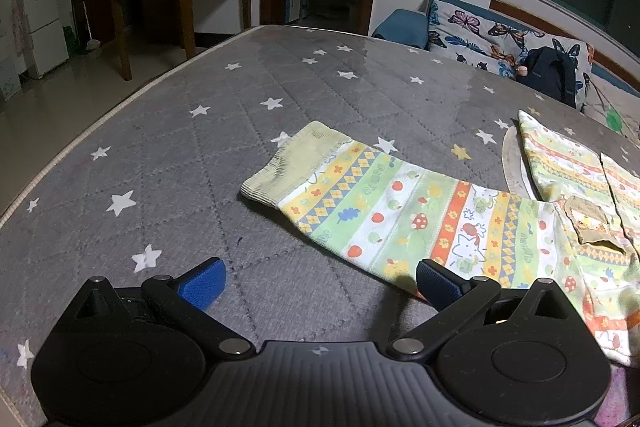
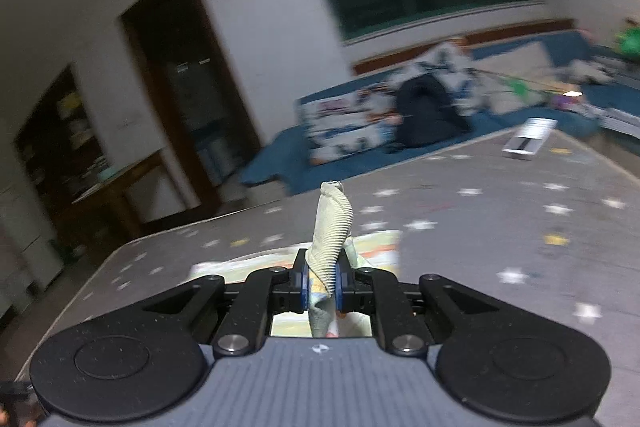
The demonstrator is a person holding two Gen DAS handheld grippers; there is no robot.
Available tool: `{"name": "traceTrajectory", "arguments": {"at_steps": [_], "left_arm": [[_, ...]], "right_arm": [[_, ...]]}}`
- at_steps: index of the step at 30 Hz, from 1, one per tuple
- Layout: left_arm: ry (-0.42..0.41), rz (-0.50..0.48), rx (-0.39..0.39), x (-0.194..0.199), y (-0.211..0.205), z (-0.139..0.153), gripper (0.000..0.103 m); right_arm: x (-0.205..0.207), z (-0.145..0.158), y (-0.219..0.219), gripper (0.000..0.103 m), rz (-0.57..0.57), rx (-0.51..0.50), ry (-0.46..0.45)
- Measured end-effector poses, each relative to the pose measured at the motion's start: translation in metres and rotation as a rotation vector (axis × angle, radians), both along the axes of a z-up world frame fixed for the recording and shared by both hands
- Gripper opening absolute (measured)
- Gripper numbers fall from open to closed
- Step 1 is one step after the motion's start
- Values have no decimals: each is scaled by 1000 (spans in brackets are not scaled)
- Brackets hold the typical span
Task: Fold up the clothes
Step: 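Grasp the green ribbed cuff with the right gripper and lift it, then lay the cuff over the garment body and open the right gripper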
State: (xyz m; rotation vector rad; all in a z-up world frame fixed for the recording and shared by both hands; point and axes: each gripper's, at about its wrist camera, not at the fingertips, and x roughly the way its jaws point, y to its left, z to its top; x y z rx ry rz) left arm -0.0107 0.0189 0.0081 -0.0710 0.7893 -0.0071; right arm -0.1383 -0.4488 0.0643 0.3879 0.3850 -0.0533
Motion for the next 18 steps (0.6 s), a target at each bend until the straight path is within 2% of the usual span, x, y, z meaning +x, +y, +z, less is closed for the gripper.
{"name": "traceTrajectory", "arguments": {"at_steps": [5, 11, 18], "left_arm": [[-3, 2, -2, -2, 1, 2, 103], [-5, 9, -4, -1, 2, 4, 103], [-8, 0, -2, 3, -1, 4, 103]], "right_arm": [[28, -4, 53, 10, 141, -74, 32], [54, -20, 103, 11, 257, -117, 104], [52, -49, 157, 16, 377, -208, 217]]}}
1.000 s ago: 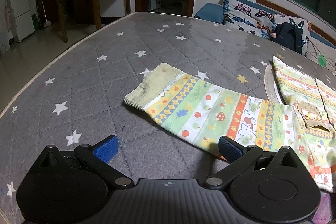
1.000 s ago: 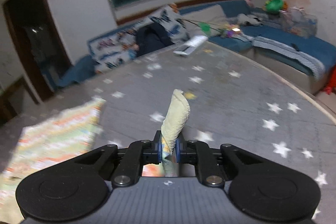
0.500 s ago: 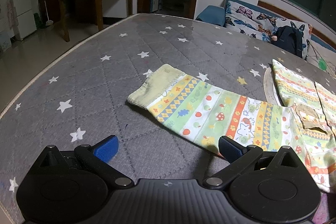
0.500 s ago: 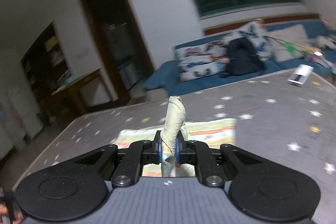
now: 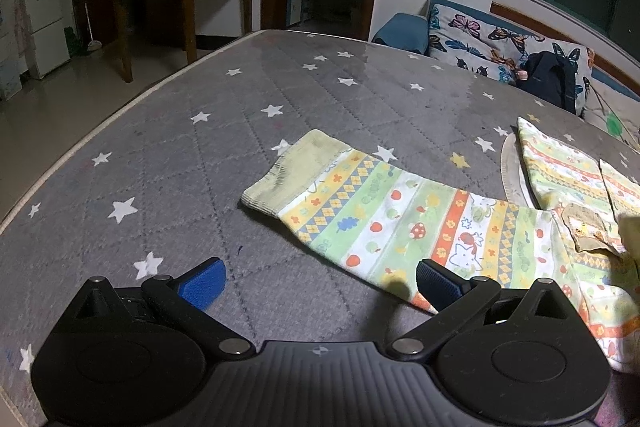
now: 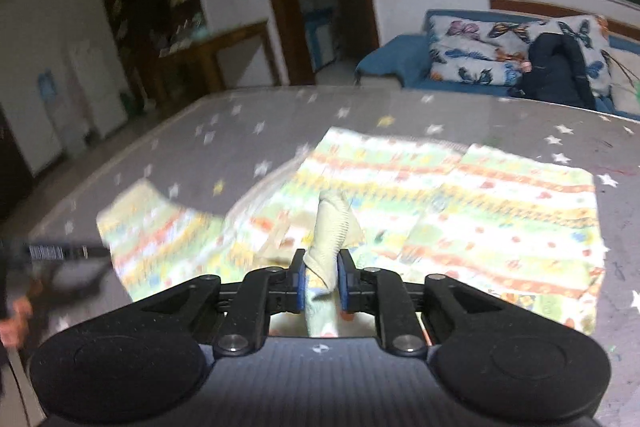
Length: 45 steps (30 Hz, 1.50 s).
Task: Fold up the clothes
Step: 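Lay the cuff over the garment body and open the right gripper, then grasp the other green ribbed cuff with the left gripper and lift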
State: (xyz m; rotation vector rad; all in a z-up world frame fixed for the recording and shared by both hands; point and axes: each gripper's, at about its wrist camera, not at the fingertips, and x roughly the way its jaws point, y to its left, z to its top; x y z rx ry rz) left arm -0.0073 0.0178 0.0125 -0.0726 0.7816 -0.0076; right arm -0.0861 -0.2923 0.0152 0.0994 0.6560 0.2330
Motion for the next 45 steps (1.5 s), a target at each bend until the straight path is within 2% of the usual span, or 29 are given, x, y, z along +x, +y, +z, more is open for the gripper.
{"name": "traceTrajectory", "arguments": {"at_steps": [2, 4, 6, 7, 11, 17, 32, 40, 41, 42, 45], "left_arm": [[2, -1, 0, 2, -1, 0, 103], [3, -2, -1, 4, -2, -1, 103], [3, -4, -1, 6, -1, -1, 103], [2, -5, 1, 7, -1, -1, 103], [-4, -17, 12, 11, -5, -2, 103], [-16, -24, 24, 16, -9, -3, 102], [-32, 14, 50, 25, -5, -5, 101], [-42, -1, 57, 30, -8, -8, 78], [-47, 0, 58, 30, -8, -7, 72], [-53, 1, 59, 31, -8, -7, 60], [-60, 1, 36, 32, -5, -5, 34]], "right_arm": [[-3, -4, 7, 19, 27, -16, 10], [-4, -6, 8, 35, 53, -14, 22], [-5, -5, 4, 46, 70, -11, 26], [-7, -4, 3, 48, 75, -7, 26], [-13, 3, -9, 48, 71, 50, 22], [-27, 8, -26, 48, 30, 67, 21], [-46, -20, -41, 54, 18, 46, 102], [-49, -20, -41, 57, 23, 52, 95], [-49, -19, -41, 57, 23, 53, 95], [-49, -19, -41, 57, 23, 52, 94], [-50, -19, -42, 57, 18, 53, 90]]}}
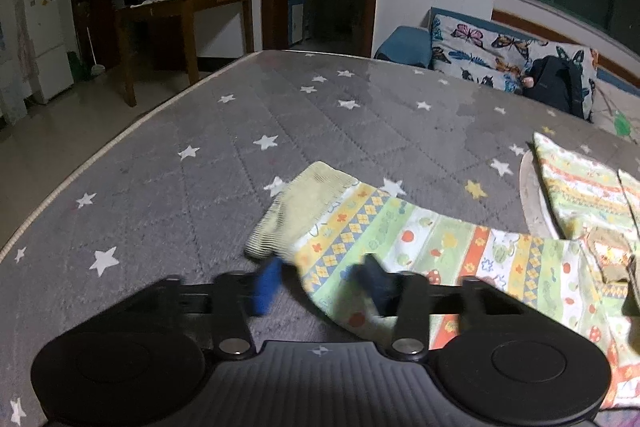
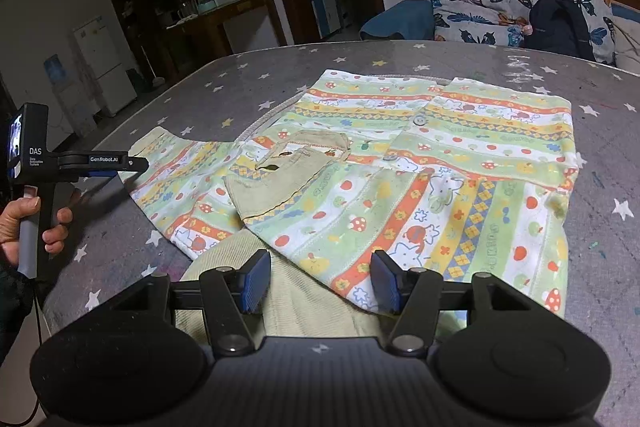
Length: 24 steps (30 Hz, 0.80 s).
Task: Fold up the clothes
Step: 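Grasp the other green ribbed cuff with the left gripper and lift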
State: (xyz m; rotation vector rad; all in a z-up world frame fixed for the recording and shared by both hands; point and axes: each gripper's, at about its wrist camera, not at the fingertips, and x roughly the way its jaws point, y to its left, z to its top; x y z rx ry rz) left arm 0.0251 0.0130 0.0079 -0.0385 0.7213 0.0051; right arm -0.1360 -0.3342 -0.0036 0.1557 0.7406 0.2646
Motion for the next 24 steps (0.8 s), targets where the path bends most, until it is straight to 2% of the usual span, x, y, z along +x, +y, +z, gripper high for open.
{"name": "traceTrajectory", "arguments": {"at_steps": [2, 6, 12, 19, 21, 24], "left_arm": [[2, -1, -33, 1, 3, 1, 18], [-42, -1, -92, -4, 4, 10, 12], [-144, -117, -179, -19, -13, 44, 8], [-231, -335, -292, -36, -57, 86, 9], [-241, -380, -294, -41, -67, 93, 9], [-244, -385, -213, -46, -78, 91, 13]], "right_arm": [[-1, 1, -1, 57, -6, -1, -6], [-3, 3, -2, 57, -11, 1, -15], [-8, 8, -5, 57, -23, 7, -33], [-13, 15, -12, 57, -51, 14, -57], [-15, 16, -14, 57, -57, 12, -63], [-18, 17, -15, 57, -59, 5, -68]]}}
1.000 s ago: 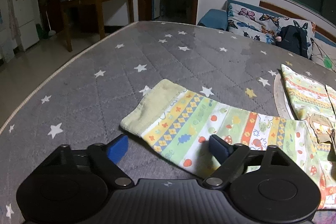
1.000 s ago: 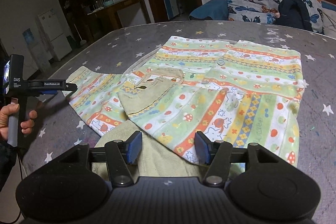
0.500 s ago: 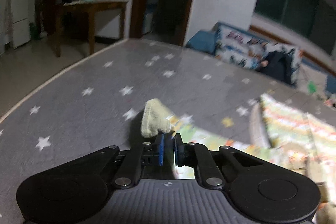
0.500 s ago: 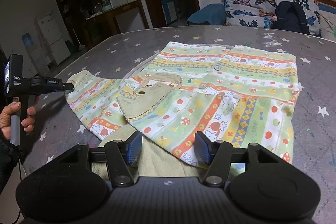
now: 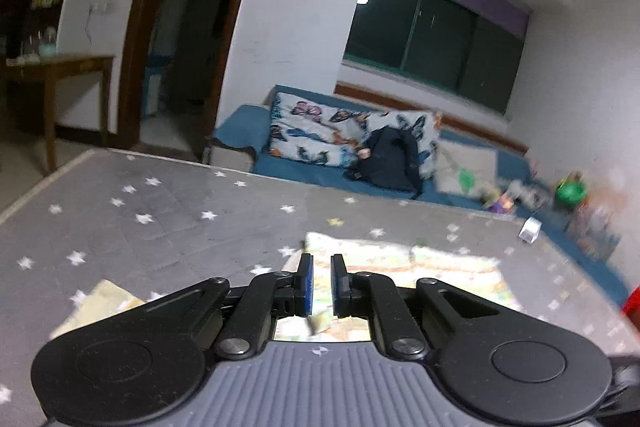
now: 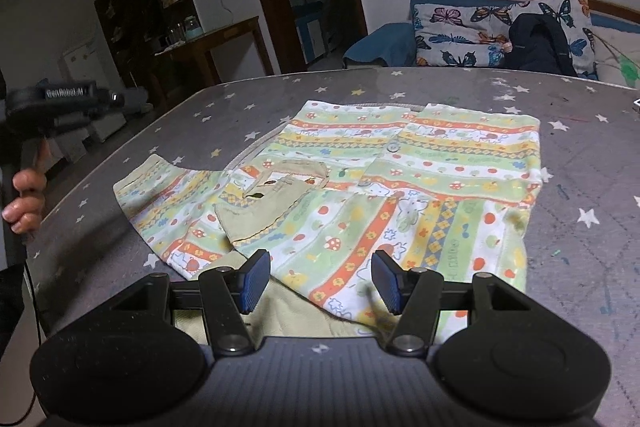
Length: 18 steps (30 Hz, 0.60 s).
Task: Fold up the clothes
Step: 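Grasp the other green ribbed cuff with the left gripper and lift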
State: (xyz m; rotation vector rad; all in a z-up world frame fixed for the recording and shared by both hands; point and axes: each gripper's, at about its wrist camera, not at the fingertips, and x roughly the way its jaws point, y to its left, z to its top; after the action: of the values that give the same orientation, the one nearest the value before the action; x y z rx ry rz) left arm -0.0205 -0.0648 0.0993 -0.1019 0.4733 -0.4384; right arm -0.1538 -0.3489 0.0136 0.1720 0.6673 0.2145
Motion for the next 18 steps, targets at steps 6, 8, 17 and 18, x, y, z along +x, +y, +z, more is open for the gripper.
{"name": "traceTrajectory", "arguments": {"at_steps": [6, 8, 17, 18], "left_arm": [[78, 184, 109, 9, 29, -33, 36], [97, 266, 144, 12, 45, -46, 47], [196, 475, 159, 31, 96, -81, 72], [207, 466, 148, 34, 97, -83, 71]], "right_arm": [[-2, -1, 0, 66, 6, 8, -5], [-2, -2, -1, 66, 7, 12, -5], [-2, -4, -2, 66, -2, 19, -1], [-2, -4, -2, 66, -3, 19, -1]]}}
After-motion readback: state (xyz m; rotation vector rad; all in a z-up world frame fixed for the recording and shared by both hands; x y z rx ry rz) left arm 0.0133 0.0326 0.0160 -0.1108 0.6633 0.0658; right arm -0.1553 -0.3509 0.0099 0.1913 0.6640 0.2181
